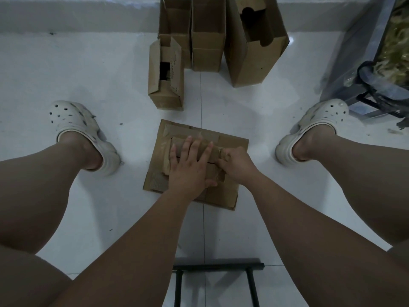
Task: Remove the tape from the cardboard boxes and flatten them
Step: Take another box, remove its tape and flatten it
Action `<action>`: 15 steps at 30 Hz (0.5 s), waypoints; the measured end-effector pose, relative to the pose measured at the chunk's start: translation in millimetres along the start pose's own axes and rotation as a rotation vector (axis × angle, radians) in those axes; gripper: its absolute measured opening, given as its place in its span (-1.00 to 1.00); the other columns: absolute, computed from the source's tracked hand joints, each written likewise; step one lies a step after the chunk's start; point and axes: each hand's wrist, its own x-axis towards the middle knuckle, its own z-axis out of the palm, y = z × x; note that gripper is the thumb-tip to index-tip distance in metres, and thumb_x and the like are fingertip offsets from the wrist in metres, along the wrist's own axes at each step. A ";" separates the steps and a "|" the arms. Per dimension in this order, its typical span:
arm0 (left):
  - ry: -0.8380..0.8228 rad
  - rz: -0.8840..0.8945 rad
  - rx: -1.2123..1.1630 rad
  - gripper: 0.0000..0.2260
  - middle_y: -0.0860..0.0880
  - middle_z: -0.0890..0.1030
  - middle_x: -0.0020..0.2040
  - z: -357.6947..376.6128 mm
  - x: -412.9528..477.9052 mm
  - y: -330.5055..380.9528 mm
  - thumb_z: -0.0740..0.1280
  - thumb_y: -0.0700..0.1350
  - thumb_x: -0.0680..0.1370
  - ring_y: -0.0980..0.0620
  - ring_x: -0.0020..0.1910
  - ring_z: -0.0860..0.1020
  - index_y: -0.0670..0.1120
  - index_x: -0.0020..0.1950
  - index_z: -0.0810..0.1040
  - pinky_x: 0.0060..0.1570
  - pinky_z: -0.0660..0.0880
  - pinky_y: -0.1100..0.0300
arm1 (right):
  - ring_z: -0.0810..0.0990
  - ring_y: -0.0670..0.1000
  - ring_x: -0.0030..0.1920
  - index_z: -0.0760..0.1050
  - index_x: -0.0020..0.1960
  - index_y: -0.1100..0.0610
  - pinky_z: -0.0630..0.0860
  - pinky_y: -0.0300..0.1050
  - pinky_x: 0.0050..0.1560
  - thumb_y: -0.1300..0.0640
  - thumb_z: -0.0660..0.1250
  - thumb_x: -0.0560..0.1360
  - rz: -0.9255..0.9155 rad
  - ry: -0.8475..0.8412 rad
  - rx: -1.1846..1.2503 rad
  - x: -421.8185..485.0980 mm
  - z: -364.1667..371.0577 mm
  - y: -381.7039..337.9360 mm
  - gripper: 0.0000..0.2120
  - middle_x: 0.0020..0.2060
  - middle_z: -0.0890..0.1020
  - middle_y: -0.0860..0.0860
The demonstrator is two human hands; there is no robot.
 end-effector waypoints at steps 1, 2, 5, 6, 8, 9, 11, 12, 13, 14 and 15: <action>0.000 -0.003 -0.006 -0.05 -0.03 -0.03 0.53 0.0 -0.1 0.4 0.36 0.35 0.34 -0.05 0.51 -0.18 0.11 0.55 -0.10 0.34 -0.39 -0.10 | 0.44 0.01 -0.32 0.36 -0.39 0.06 0.29 -0.34 -0.42 0.26 0.32 0.55 0.001 0.011 0.021 -0.5 0.2 2.2 -0.64 -0.25 0.50 0.08; -0.001 -0.004 -0.007 -0.04 -0.03 0.00 0.53 -0.2 0.2 1.1 0.36 0.35 0.33 -0.05 0.51 -0.17 0.10 0.55 -0.09 0.34 -0.39 -0.09 | 0.42 -0.01 -0.37 0.36 -0.39 0.08 0.30 -0.35 -0.45 0.27 0.30 0.54 0.005 0.021 0.039 -1.0 0.6 4.3 -0.65 -0.30 0.50 0.09; 0.002 -0.007 -0.018 -0.03 -0.04 0.02 0.51 -0.5 1.1 1.4 0.38 0.33 0.33 -0.05 0.51 -0.16 0.07 0.55 -0.09 0.33 -0.39 -0.09 | 0.45 -0.05 -0.40 0.40 -0.35 0.10 0.40 -0.36 -0.43 0.28 0.26 0.53 0.067 0.014 0.106 -2.8 0.4 5.0 -0.71 -0.40 0.50 -0.01; 0.000 -0.006 -0.019 -0.03 -0.04 0.01 0.51 -0.9 1.9 1.0 0.38 0.33 0.33 -0.05 0.50 -0.16 0.07 0.55 -0.10 0.33 -0.39 -0.08 | 0.49 -0.01 -0.36 0.42 -0.33 0.12 0.52 -0.28 -0.31 0.28 0.26 0.53 0.089 0.012 0.147 -1.8 -0.5 5.8 -0.74 -0.39 0.52 0.01; -0.008 -0.002 -0.010 -0.02 -0.03 0.00 0.50 -2.2 3.7 0.5 0.38 0.33 0.33 -0.05 0.50 -0.17 0.07 0.55 -0.11 0.32 -0.39 -0.09 | 0.53 0.09 -0.26 0.44 -0.30 0.18 0.61 0.10 -0.03 0.29 0.26 0.51 0.129 0.005 0.235 -0.7 -3.1 7.4 -0.78 -0.33 0.54 0.10; -0.011 0.000 -0.005 -0.02 -0.03 0.00 0.50 -2.4 4.2 0.2 0.38 0.33 0.33 -0.05 0.50 -0.17 0.08 0.55 -0.12 0.32 -0.38 -0.09 | 0.52 0.12 -0.23 0.44 -0.30 0.20 0.57 0.27 0.03 0.29 0.26 0.51 0.153 0.001 0.279 -0.7 -4.0 8.6 -0.80 -0.30 0.53 0.15; -0.019 0.004 -0.002 -0.03 -0.03 0.00 0.49 -1.8 2.5 -0.4 0.38 0.33 0.34 -0.05 0.50 -0.17 0.08 0.54 -0.13 0.33 -0.38 -0.10 | 0.53 0.14 -0.20 0.46 -0.27 0.24 0.54 0.34 0.07 0.30 0.27 0.50 0.208 -0.014 0.399 -2.4 -3.3 12.4 -0.83 -0.25 0.54 0.17; -0.018 0.011 -0.001 -0.03 -0.03 0.00 0.49 -1.1 1.1 -0.8 0.38 0.32 0.34 -0.05 0.50 -0.17 0.07 0.54 -0.13 0.33 -0.38 -0.10 | 0.57 0.16 -0.18 0.49 -0.24 0.28 0.58 0.28 0.06 0.30 0.28 0.51 0.239 -0.029 0.479 -4.4 -2.5 14.5 -0.85 -0.22 0.58 0.19; -0.014 0.020 0.001 -0.03 -0.03 0.00 0.49 -0.5 -0.4 -1.2 0.38 0.32 0.34 -0.05 0.50 -0.17 0.07 0.54 -0.12 0.33 -0.38 -0.10 | 0.63 0.16 -0.14 0.53 -0.18 0.33 0.62 0.19 0.03 0.30 0.29 0.52 0.272 -0.045 0.561 -6.2 -1.8 17.1 -0.86 -0.17 0.62 0.22; -0.006 0.028 0.002 -0.03 -0.03 0.01 0.49 -0.3 -1.3 -1.1 0.39 0.31 0.34 -0.05 0.50 -0.16 0.07 0.55 -0.11 0.34 -0.37 -0.10 | 0.66 0.16 -0.09 0.57 -0.08 0.37 0.65 0.08 -0.01 0.30 0.30 0.53 0.301 -0.055 0.639 -7.1 -1.6 20.2 -0.87 -0.11 0.65 0.25; -0.002 0.033 0.002 -0.03 -0.03 0.02 0.49 -0.5 -1.2 -0.7 0.40 0.30 0.34 -0.05 0.50 -0.16 0.07 0.55 -0.11 0.34 -0.37 -0.11 | 0.67 0.15 -0.06 0.58 0.01 0.39 0.66 0.00 -0.06 0.30 0.30 0.53 0.323 -0.059 0.704 -7.6 -2.7 23.0 -0.84 -0.07 0.65 0.25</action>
